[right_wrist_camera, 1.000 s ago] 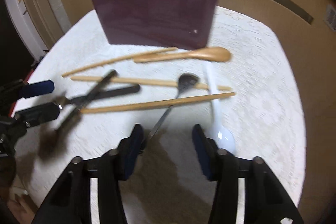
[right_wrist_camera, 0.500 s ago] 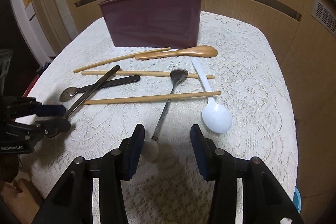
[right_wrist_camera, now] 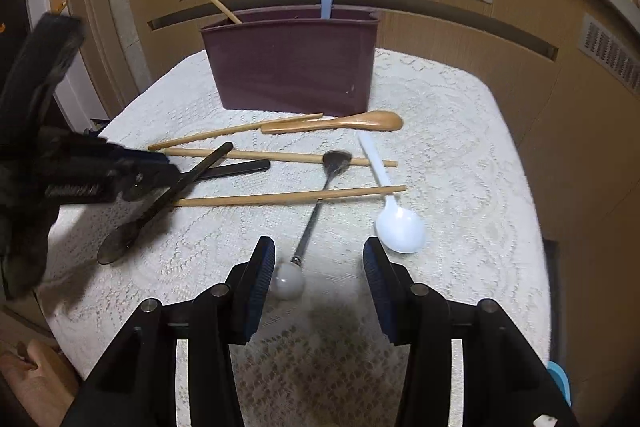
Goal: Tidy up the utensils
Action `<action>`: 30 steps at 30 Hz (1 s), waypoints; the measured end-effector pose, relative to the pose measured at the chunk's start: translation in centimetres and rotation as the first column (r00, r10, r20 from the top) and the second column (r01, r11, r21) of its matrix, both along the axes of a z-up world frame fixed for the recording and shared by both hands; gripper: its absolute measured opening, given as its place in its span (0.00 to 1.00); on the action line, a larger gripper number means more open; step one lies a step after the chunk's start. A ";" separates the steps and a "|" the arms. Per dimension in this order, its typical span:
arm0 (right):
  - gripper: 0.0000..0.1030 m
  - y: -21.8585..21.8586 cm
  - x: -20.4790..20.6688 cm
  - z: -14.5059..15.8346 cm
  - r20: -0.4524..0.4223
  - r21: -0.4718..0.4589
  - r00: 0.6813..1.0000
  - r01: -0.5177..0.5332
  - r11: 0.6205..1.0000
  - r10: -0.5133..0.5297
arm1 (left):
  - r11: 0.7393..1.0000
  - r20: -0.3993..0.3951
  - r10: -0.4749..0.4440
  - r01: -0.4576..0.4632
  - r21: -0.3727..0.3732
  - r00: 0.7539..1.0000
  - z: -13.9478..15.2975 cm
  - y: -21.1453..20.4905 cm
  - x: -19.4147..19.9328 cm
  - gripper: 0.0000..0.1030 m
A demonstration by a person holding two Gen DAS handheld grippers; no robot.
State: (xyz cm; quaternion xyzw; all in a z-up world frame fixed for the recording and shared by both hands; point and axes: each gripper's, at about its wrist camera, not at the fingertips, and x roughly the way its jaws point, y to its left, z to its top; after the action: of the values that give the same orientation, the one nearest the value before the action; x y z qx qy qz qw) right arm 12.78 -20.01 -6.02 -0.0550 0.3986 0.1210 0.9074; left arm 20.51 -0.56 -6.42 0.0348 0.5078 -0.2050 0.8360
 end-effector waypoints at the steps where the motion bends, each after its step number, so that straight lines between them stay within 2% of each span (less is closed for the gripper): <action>1: 0.43 -0.3 -0.1 -0.1 -0.002 0.009 1.000 0.002 1.000 -0.002 | 1.000 -0.010 -0.003 0.003 0.018 1.000 -0.2 -0.3 0.5 0.20; 4: 0.43 -0.8 0.2 -0.5 -0.012 0.026 1.000 0.004 1.000 -0.004 | 0.997 -0.041 -0.015 0.018 0.069 0.999 -1.0 -1.5 1.6 0.20; 7: 0.43 -1.1 0.5 -0.6 -0.013 0.042 1.000 0.005 0.999 -0.005 | 0.995 -0.064 -0.036 0.041 0.089 0.997 -1.9 -2.5 2.0 0.27; 9: 0.42 -1.2 1.2 -0.1 -0.008 0.068 1.000 -0.001 0.998 0.002 | 0.995 -0.084 -0.057 0.063 0.079 0.995 -1.9 -3.2 2.2 0.41; 10: 0.38 -1.2 1.7 0.2 -0.005 0.079 1.000 -0.007 0.997 0.007 | 0.995 -0.103 -0.075 0.081 0.058 0.992 -1.9 -3.5 2.3 0.56; 11: 0.34 -1.1 2.2 0.4 -0.005 0.085 1.000 -0.012 0.996 0.012 | 0.995 -0.118 -0.083 0.088 0.038 0.990 -1.9 -3.8 2.4 0.61; 12: 0.34 -0.8 3.1 0.7 -0.006 0.091 1.000 -0.018 0.996 0.019 | 0.995 -0.111 -0.078 0.083 0.046 0.991 -1.9 -4.0 2.4 0.61; 13: 0.34 -0.5 3.8 0.8 -0.007 0.093 1.000 -0.021 0.995 0.022 | 0.995 -0.091 -0.076 0.082 0.061 0.993 -2.0 -4.3 2.3 0.59; 14: 0.34 -0.2 4.5 0.9 -0.010 0.091 1.000 -0.021 0.996 0.023 | 0.994 -0.060 -0.071 0.075 0.078 0.996 -1.9 -4.5 2.0 0.48; 15: 0.34 0.2 5.4 0.8 -0.021 0.087 1.000 -0.019 0.996 0.021 | 0.993 -0.018 -0.064 0.066 0.101 0.998 -1.9 -4.5 1.7 0.43; 17: 0.34 1.1 7.3 0.1 -0.056 0.075 0.998 -0.018 0.997 0.022 | 0.994 0.023 -0.053 0.051 0.094 0.998 -1.9 -4.0 1.3 0.25; 21: 0.34 2.3 9.6 -1.0 -0.095 0.024 0.995 0.023 0.999 -0.021 | 0.999 0.035 0.014 -0.013 -0.030 0.999 -1.8 -1.5 1.0 0.15; 22: 0.34 2.5 10.3 -1.2 -0.111 0.016 0.993 0.041 0.999 -0.039 | 0.999 0.050 0.024 -0.022 -0.043 0.998 -1.6 -1.1 0.7 0.12; 27: 0.33 3.7 11.7 -2.2 -0.149 -0.027 0.987 0.050 0.998 -0.053 | 0.991 0.186 0.112 -0.098 -0.087 0.976 0.3 0.7 -1.6 0.12; 28: 0.24 4.2 11.6 -2.4 -0.139 -0.054 0.989 0.043 0.998 -0.050 | 0.989 0.190 0.120 -0.101 -0.108 0.974 0.5 1.1 -1.8 0.12; 30: 0.22 4.8 11.1 -2.3 -0.126 -0.082 0.992 0.019 0.996 -0.029 | 0.980 0.182 0.152 -0.123 -0.160 0.971 1.0 2.0 -2.2 0.12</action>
State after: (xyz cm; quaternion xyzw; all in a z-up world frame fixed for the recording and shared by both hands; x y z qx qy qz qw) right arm 23.91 -15.20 -8.28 -0.0792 0.4607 0.0970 0.8787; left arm 18.33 1.42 -5.45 -0.0425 0.4088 -0.1792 0.8939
